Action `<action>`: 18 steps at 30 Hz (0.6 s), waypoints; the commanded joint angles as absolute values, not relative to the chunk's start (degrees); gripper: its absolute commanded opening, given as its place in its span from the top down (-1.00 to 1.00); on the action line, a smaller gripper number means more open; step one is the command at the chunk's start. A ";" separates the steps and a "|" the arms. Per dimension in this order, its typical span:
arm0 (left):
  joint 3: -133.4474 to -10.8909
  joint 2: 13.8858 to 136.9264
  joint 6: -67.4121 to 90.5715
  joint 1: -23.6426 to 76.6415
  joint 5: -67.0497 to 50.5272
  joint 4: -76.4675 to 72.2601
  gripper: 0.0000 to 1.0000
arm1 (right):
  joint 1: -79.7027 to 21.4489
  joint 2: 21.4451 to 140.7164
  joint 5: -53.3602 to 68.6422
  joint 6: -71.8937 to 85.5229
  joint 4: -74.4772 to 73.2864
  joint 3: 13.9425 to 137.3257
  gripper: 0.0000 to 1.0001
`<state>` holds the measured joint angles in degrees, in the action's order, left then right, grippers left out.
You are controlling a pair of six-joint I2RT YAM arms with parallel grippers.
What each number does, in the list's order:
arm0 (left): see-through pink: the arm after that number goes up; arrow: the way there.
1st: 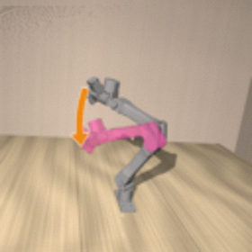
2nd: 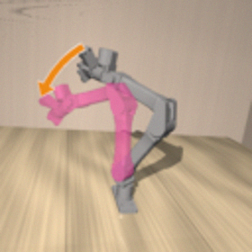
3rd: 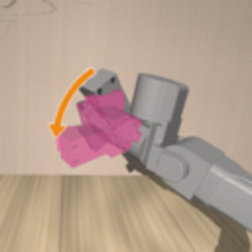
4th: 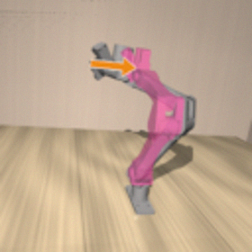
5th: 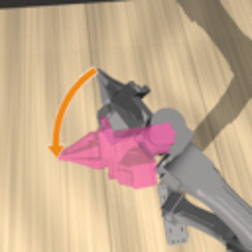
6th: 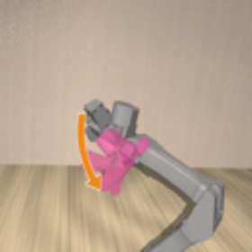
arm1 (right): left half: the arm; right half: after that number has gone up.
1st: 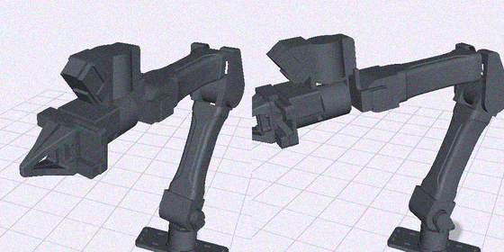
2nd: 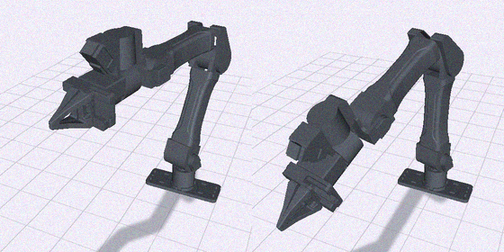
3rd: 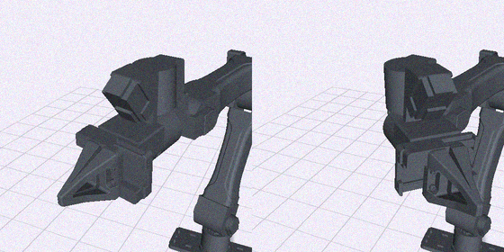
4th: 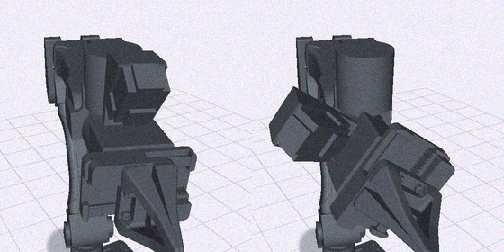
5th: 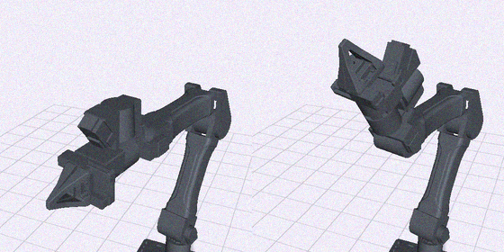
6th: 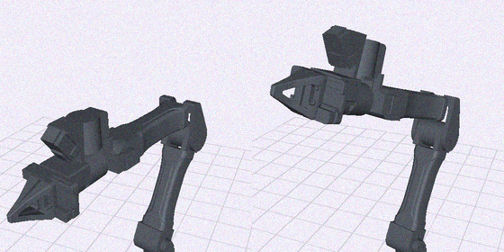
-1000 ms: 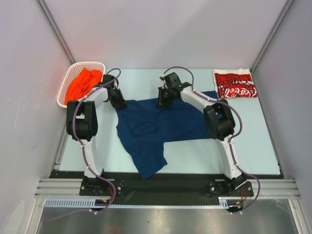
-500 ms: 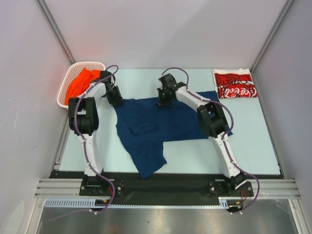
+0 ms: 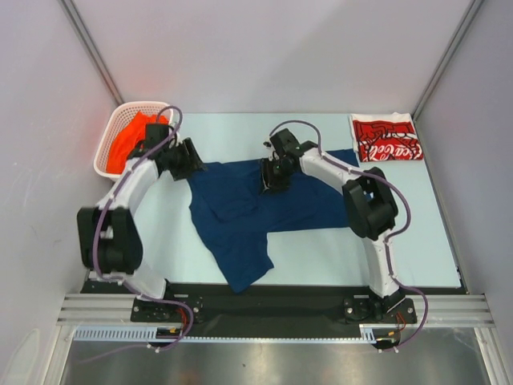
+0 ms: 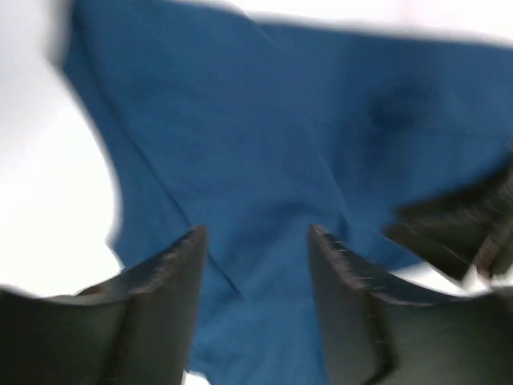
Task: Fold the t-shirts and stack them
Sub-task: Fold the tshirt
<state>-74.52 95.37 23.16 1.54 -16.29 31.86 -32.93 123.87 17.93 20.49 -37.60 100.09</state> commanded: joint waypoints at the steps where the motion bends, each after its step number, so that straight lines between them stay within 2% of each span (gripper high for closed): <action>1: -62.87 86.33 25.40 4.30 -25.30 27.00 -0.12 | -33.14 118.31 28.20 23.37 -31.30 92.31 0.03; 4: -53.20 81.83 27.33 5.36 -31.79 21.20 0.01 | -32.35 116.11 34.35 28.20 -22.87 85.35 0.03; 7: -48.18 80.95 28.04 6.41 -33.84 18.02 -0.01 | -31.91 116.37 37.26 32.69 -18.11 83.06 0.07; 11: -46.67 82.25 27.07 7.30 -30.41 15.65 -0.13 | -31.29 117.51 38.67 34.54 -16.26 82.70 0.10; 18: -46.67 85.78 27.95 7.47 -27.43 14.50 -0.04 | -29.97 118.04 39.46 34.37 -16.61 82.62 0.14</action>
<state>-46.17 85.62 27.55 7.11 -28.69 17.89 -30.44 117.95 37.12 33.30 -18.83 82.08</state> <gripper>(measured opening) 0.524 0.437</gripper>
